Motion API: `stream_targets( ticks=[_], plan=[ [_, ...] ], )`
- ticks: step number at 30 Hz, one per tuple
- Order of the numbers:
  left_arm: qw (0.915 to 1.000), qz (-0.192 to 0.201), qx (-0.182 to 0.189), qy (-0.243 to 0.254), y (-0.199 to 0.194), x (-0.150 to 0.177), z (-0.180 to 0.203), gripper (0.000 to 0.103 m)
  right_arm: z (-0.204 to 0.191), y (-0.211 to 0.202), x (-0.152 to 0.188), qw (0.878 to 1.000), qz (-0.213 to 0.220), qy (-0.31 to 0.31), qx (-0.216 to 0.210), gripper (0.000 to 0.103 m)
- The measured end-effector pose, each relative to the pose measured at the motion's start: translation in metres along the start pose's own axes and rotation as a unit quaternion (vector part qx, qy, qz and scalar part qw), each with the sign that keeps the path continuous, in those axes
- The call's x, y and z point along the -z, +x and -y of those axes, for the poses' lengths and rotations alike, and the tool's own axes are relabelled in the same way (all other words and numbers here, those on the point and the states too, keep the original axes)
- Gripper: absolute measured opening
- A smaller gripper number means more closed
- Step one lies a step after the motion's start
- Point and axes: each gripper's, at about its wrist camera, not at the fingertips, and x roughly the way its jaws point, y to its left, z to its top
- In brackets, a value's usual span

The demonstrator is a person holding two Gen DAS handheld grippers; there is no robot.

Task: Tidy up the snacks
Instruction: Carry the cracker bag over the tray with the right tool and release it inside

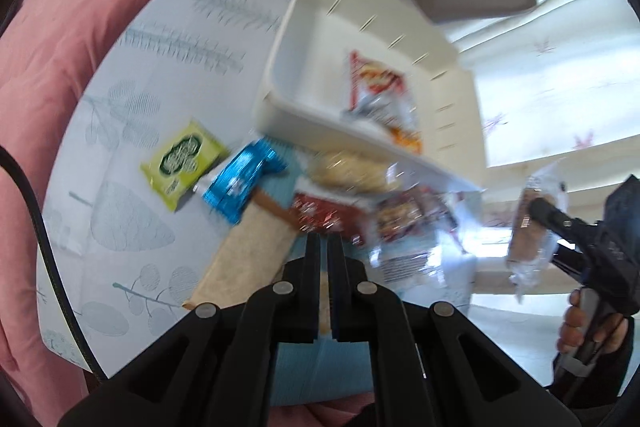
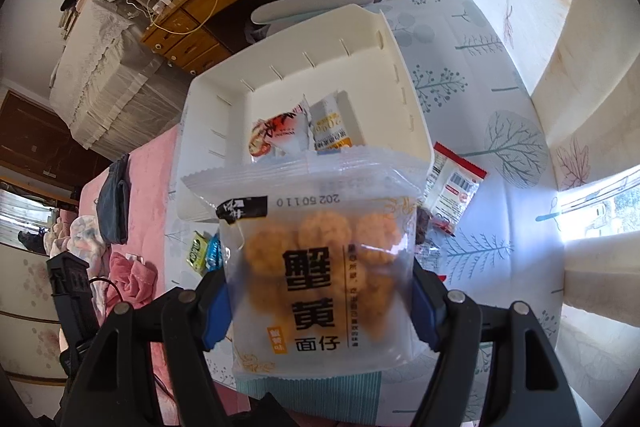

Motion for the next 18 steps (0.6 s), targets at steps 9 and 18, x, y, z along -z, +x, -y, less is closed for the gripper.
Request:
stream_targets(
  ticks=[9,18],
  plan=[
    [0.9977,0.052,0.03,0.033,-0.043,-0.043,0.048,0.001,-0.02,-0.016,-0.026,0.999,0.03,-0.02,-0.029,0.072],
    [0.994,0.089,0.042,0.048,-0.042,-0.106,0.081,0.001,-0.031,-0.007,-0.069,0.997,0.059,-0.029,-0.051,0.073]
  ],
)
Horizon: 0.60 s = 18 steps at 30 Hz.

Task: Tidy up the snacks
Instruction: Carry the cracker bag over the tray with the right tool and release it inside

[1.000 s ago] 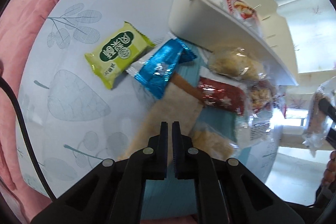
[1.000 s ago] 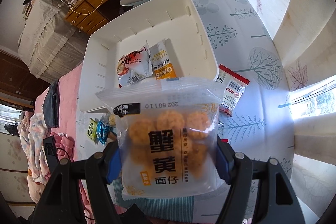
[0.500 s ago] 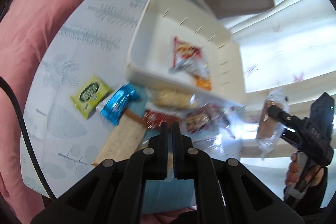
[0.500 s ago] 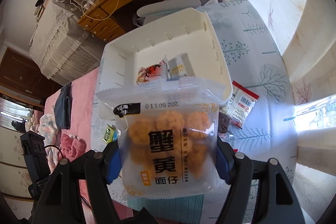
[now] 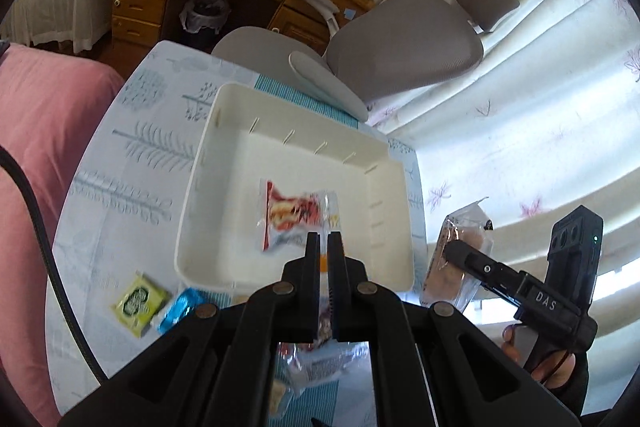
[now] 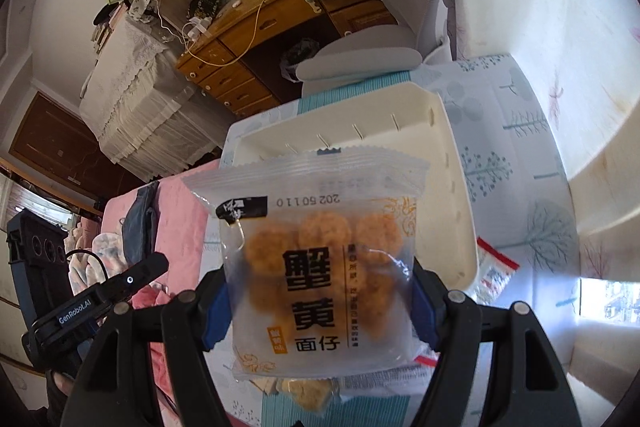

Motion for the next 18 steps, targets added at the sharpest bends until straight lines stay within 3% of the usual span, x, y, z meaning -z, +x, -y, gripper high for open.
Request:
stream_targets(
  ticks=[10,18],
  plan=[
    [0.9996,-0.022,-0.013,0.014,0.069,-0.045,0.001,0.001,0.004,0.054,-0.039,0.999,0.018,-0.012,-0.027,0.075],
    [0.9979,-0.05,-0.035,0.021,0.116,-0.052,-0.007,0.002,0.021,0.097,-0.047,0.999,-0.001,0.009,-0.031,0.081]
  ],
)
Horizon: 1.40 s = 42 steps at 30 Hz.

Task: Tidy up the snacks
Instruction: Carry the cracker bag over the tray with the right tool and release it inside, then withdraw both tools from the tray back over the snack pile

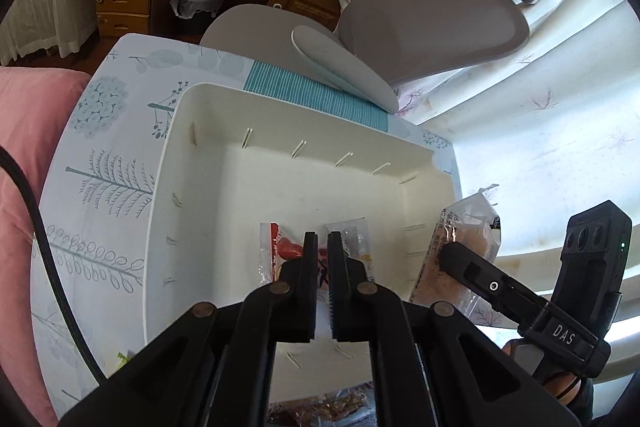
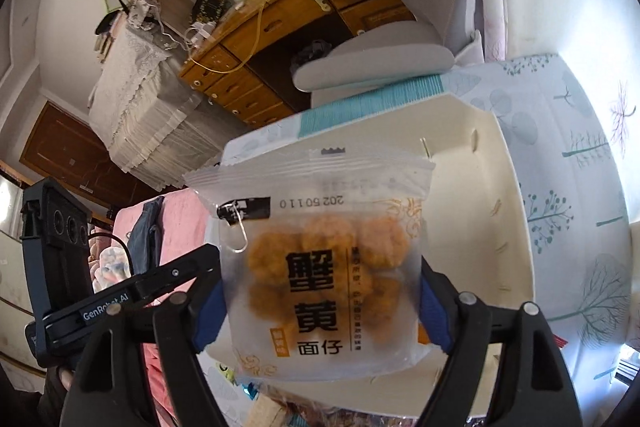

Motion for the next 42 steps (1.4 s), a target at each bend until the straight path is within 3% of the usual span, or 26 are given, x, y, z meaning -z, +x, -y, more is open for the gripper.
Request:
stream_targets(
  ticks=[2,4,6,7,9,11,23,42],
  plan=[
    [0.9999,-0.008,-0.008,-0.005,0.007,-0.001,-0.001,0.006,0.005,0.006,-0.001,1.0,-0.008,0.007,0.008,0.082],
    [0.9998,-0.014,-0.014,-0.005,0.011,-0.001,-0.003,0.017,0.01,0.01,-0.001,1.0,-0.015,0.017,0.012,0.084],
    [0.9996,-0.013,-0.025,-0.001,0.011,-0.001,-0.002,0.036,0.014,0.011,-0.002,0.999,-0.016,0.024,0.015,0.09],
    [0.9995,-0.011,-0.029,0.0,0.01,-0.001,-0.001,0.04,0.015,0.01,-0.002,0.999,-0.014,0.024,0.017,0.092],
    [0.9992,-0.009,-0.038,0.0,0.009,-0.001,-0.001,0.063,0.015,0.006,-0.003,1.0,-0.01,0.019,0.014,0.093],
    [0.9989,-0.006,-0.045,-0.004,0.005,0.0,-0.001,0.067,0.014,0.003,-0.003,1.0,-0.008,0.015,0.016,0.093],
    [0.9975,0.002,-0.068,-0.021,-0.033,0.03,0.01,0.073,0.014,-0.037,0.013,1.0,0.011,0.027,-0.002,0.093],
    [0.9897,0.029,-0.124,-0.065,-0.11,0.133,0.021,0.073,0.001,-0.084,0.066,1.0,0.005,-0.006,-0.024,0.093]
  ],
)
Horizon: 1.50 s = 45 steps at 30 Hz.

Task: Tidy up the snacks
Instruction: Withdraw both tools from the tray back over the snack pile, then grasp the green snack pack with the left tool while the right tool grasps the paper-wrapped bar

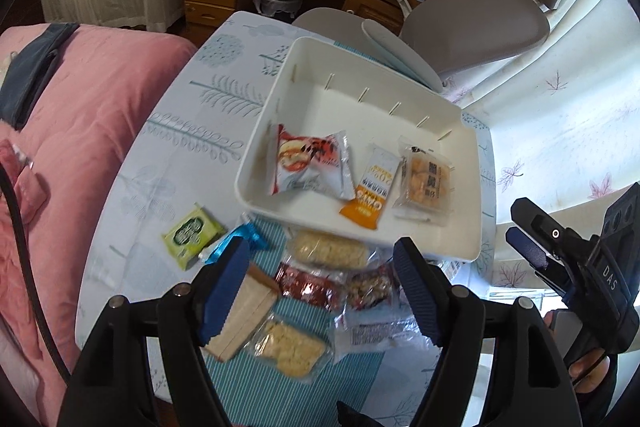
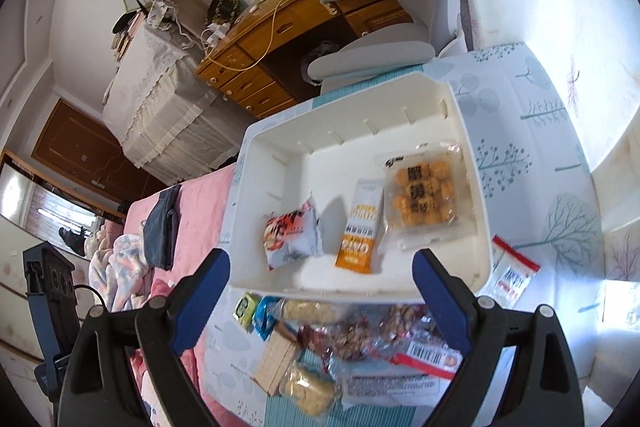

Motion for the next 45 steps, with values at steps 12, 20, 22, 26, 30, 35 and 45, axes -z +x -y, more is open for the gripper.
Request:
stream_targets(
  ticks=[12,20,22,26,30,35,45],
  plan=[
    [0.9985,-0.014,-0.045,-0.028,-0.016,0.046,-0.034,0.073,0.005,0.008,0.029,0.996,-0.045,0.069,-0.028,0.093],
    [0.9983,-0.025,-0.042,-0.033,-0.009,0.054,-0.064,0.073,-0.002,0.021,0.053,0.995,-0.069,0.076,-0.006,0.093],
    [0.9988,-0.026,-0.035,-0.023,-0.008,0.051,-0.072,0.073,-0.005,0.026,0.06,0.994,-0.074,0.081,0.0,0.093],
    [0.9992,-0.031,-0.022,0.013,-0.007,0.038,-0.083,0.073,-0.015,0.031,0.074,0.993,-0.071,0.089,0.017,0.093],
    [0.9979,-0.039,-0.01,0.052,-0.005,0.022,-0.092,0.073,-0.029,0.035,0.087,0.991,-0.066,0.11,0.025,0.093],
    [0.9928,-0.051,0.001,0.109,0.004,0.001,-0.099,0.073,-0.048,0.04,0.101,0.991,-0.046,0.119,0.037,0.093],
    [0.9714,-0.091,0.003,0.219,0.049,-0.02,-0.11,0.073,-0.064,0.078,0.133,0.982,-0.058,0.154,0.088,0.093]
  ],
)
